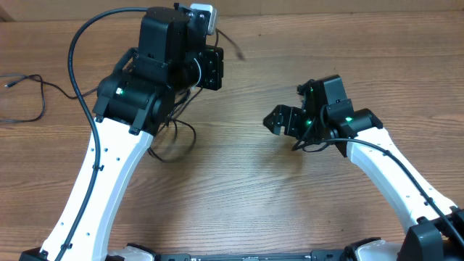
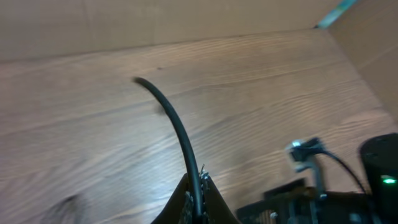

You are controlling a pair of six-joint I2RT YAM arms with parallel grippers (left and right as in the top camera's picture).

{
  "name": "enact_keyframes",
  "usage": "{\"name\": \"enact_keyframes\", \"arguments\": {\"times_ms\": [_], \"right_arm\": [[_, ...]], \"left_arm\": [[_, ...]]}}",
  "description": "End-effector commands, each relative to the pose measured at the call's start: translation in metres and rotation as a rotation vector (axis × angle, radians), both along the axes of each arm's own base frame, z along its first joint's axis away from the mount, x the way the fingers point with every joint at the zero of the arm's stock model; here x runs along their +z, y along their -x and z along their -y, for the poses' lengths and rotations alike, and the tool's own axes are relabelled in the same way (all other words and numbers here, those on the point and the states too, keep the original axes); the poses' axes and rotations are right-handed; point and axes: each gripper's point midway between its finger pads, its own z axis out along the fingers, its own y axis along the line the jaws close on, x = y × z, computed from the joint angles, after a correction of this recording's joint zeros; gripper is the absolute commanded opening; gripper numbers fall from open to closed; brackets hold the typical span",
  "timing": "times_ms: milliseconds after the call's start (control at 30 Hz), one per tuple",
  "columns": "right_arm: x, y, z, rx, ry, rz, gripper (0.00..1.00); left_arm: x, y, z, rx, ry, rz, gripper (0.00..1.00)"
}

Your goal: Untangle cables

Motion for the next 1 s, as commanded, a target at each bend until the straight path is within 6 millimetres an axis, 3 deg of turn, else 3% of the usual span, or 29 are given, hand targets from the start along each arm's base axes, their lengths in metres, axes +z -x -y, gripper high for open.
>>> {"name": "enact_keyframes", "arguments": {"times_ms": [0,167,433,600,833,967], "right_arm": [[0.026,0.011,-0.036,0.134,-0.211,0.007,0.94],[0.048,0.026,-0.058,0.241,-0.376,-0.015,0.95],[0.044,0.041,-0.067,0.273,-0.371,-0.061,0.96],[0.03,0.029,-0.058,0.211,-0.252,-0.024,0.93],[0.013,-0.001,-0.027,0.071,-0.045,0.071,0.91],[0.024,-0.009,-0.036,0.094,-0.095,0.124,0.94]], "left_arm": [[0.019,0.004,0.012,-0.001,0.129,-0.018,0.04],[0.037,-0.005,0.016,0.052,0.234,0.003,0.04],[0.079,-0.022,0.022,0.103,0.415,0.097,0.04],[0.092,-0.021,0.023,0.12,0.493,0.089,0.04],[0.107,-0.011,0.025,0.091,0.533,0.096,0.04],[0.121,-0.004,0.024,0.079,0.564,0.115,0.04]]}}
